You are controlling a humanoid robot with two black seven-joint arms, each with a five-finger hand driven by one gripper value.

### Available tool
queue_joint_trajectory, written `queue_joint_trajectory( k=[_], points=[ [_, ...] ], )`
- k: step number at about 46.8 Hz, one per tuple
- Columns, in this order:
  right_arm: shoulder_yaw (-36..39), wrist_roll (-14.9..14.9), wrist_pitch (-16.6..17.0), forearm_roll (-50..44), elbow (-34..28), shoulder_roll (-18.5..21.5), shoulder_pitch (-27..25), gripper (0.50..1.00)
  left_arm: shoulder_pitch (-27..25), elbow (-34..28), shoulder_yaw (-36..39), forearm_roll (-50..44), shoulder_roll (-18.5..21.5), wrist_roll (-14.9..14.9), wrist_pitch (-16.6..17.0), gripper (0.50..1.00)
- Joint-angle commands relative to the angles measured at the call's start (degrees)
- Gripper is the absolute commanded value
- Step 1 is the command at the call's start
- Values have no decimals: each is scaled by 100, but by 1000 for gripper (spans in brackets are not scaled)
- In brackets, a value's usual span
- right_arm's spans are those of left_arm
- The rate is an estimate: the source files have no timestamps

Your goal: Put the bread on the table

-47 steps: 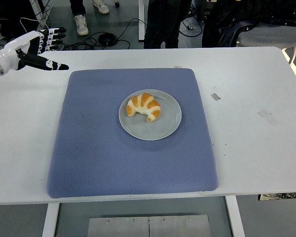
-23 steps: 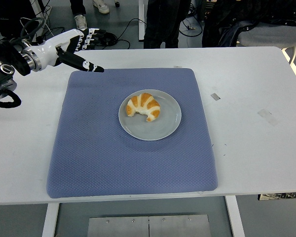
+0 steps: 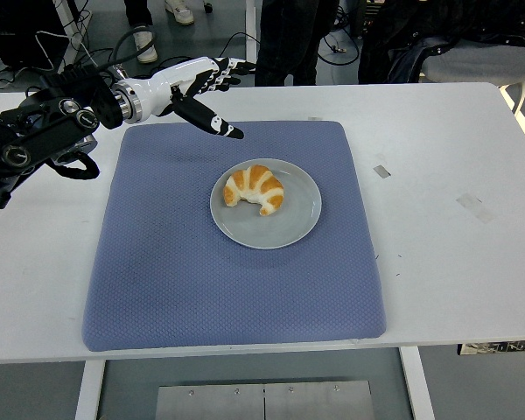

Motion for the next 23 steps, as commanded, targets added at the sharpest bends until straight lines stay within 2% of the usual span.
queue_joint_trajectory(
  k=[1, 11, 23],
  points=[
    [0, 0, 0, 0, 0, 0, 4, 1000, -30, -89, 16, 93, 16, 66, -7, 990],
    [0, 0, 0, 0, 0, 0, -4, 1000, -109, -529, 305, 181, 122, 75, -42, 990],
    [0, 0, 0, 0, 0, 0, 4, 1000, -83, -608, 499, 366, 148, 180, -60, 990]
  ],
)
